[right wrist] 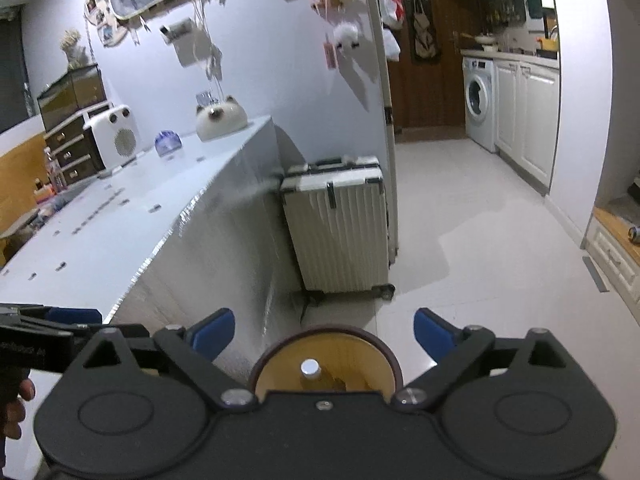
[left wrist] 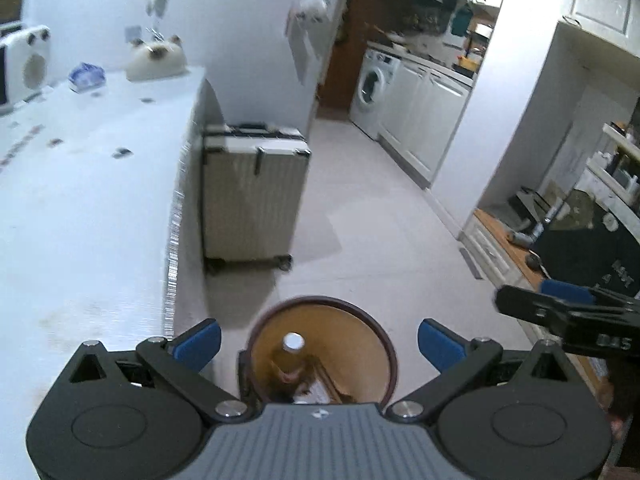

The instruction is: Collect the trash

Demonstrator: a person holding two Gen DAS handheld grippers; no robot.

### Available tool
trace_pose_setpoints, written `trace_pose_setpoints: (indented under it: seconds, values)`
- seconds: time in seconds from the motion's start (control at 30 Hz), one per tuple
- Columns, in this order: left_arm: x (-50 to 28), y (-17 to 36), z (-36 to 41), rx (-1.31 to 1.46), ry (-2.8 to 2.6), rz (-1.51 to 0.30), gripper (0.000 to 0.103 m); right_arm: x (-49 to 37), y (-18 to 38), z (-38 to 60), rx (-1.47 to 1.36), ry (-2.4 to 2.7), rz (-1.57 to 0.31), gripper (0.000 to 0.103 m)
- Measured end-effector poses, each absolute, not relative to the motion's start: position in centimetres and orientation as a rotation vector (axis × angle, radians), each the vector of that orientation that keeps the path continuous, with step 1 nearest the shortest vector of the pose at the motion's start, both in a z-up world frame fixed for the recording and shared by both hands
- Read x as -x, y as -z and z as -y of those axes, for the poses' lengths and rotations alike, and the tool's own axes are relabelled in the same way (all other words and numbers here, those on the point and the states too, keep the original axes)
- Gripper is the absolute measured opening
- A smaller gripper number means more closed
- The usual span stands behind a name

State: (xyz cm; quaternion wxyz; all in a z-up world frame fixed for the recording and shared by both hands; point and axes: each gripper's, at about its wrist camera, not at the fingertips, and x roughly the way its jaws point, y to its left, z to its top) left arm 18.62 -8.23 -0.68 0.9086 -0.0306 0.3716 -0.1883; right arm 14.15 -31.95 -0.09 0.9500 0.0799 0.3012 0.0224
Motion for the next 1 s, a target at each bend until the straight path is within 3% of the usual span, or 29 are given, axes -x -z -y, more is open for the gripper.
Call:
trace_pose_setpoints:
  seconds: [0.33,1.0]
  values:
    - [-14.9,-0.2,6.1,0.049,0.292,-0.68,0.103,-11.2,-1.0,31.5,-0.145,0.019,-0.586,0.103]
    - [-11.2,2.0,4.5,-0.011,0.167,-0.68,0.103,-8.1,0.9,29.9,-0.098,0.103,-0.633,0.103]
